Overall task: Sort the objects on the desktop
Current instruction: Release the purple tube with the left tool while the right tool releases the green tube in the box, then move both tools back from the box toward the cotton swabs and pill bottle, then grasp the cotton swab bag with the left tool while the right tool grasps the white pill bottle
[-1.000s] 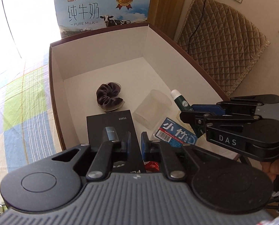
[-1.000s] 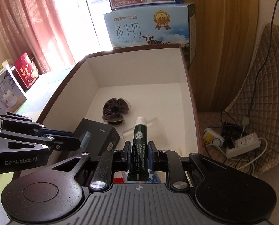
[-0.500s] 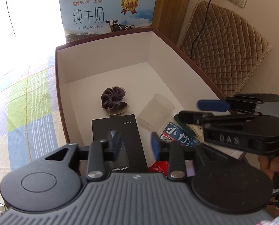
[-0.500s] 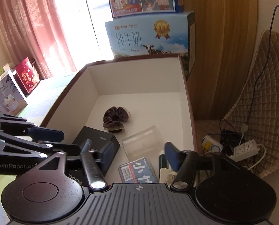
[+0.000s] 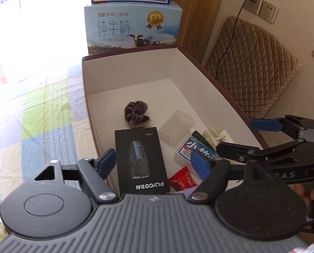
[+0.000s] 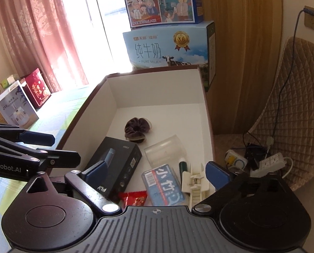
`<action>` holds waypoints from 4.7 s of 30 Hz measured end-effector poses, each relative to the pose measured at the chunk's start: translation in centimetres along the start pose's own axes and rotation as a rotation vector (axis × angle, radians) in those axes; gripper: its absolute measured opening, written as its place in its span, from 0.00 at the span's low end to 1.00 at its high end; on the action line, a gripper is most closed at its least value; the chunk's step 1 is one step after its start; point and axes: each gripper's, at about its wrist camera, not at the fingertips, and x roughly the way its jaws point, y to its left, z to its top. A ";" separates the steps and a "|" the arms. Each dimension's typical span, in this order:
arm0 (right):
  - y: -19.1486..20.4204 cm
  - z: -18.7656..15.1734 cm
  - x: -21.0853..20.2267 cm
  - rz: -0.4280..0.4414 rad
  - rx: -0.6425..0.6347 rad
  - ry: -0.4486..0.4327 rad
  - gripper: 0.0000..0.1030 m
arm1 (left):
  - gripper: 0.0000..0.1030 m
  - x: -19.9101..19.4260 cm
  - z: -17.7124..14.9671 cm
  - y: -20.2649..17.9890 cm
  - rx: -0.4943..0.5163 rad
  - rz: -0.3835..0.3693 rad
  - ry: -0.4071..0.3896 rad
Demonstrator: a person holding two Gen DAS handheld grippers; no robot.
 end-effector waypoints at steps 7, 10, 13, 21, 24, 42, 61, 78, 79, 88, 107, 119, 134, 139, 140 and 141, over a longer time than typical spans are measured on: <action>1.1 -0.6 -1.3 -0.004 -0.007 0.004 0.98 | 0.84 -2.2 -1.3 0.5 -0.042 0.034 -0.004; 1.8 -0.9 -2.0 0.001 -0.010 0.001 0.98 | 0.84 -3.1 -2.0 0.8 -0.052 0.058 -0.006; 2.5 -1.2 -2.7 0.009 -0.018 -0.003 0.98 | 0.85 -4.1 -2.8 1.1 -0.065 0.072 -0.007; 4.8 -2.2 -4.1 0.035 -0.030 -0.008 0.98 | 0.86 -6.7 -4.8 2.0 -0.095 0.099 -0.018; 5.9 -2.8 -4.4 0.046 -0.036 -0.002 0.98 | 0.86 -7.8 -5.7 2.3 -0.106 0.107 -0.026; 14.0 -7.7 -3.8 0.130 -0.089 0.115 0.98 | 0.87 -13.4 -13.6 7.9 -0.226 0.179 0.030; 23.6 -10.8 1.0 0.206 -0.163 0.243 0.98 | 0.87 -16.9 -20.6 16.2 -0.338 0.305 0.110; 29.5 -10.9 6.4 0.161 -0.198 0.240 0.98 | 0.87 -17.4 -22.6 22.8 -0.381 0.327 0.134; 29.9 -10.9 6.9 0.161 -0.202 0.237 0.98 | 0.87 -17.3 -22.5 23.3 -0.380 0.328 0.134; 32.8 -10.3 10.9 0.157 -0.231 0.225 0.98 | 0.87 -15.9 -22.1 27.1 -0.372 0.346 0.140; 36.8 -9.3 18.9 0.111 -0.249 0.178 0.98 | 0.87 -10.6 -20.5 32.8 -0.366 0.351 0.182; 35.2 -7.7 20.7 0.006 -0.175 0.109 0.98 | 0.86 -8.1 -18.7 34.7 -0.342 0.337 0.190; 26.1 -6.6 19.1 -0.168 -0.033 0.130 0.98 | 0.86 -4.1 -13.6 32.0 -0.239 0.168 0.138; 26.1 -6.7 18.4 -0.160 -0.059 0.119 0.98 | 0.83 -0.9 -12.7 30.4 -0.178 0.174 0.162; 26.2 -6.7 18.3 -0.153 -0.064 0.114 0.98 | 0.78 -0.3 -12.8 30.3 -0.165 0.182 0.168; 26.2 -6.6 18.2 -0.147 -0.069 0.110 0.98 | 0.72 0.2 -12.8 30.2 -0.156 0.191 0.174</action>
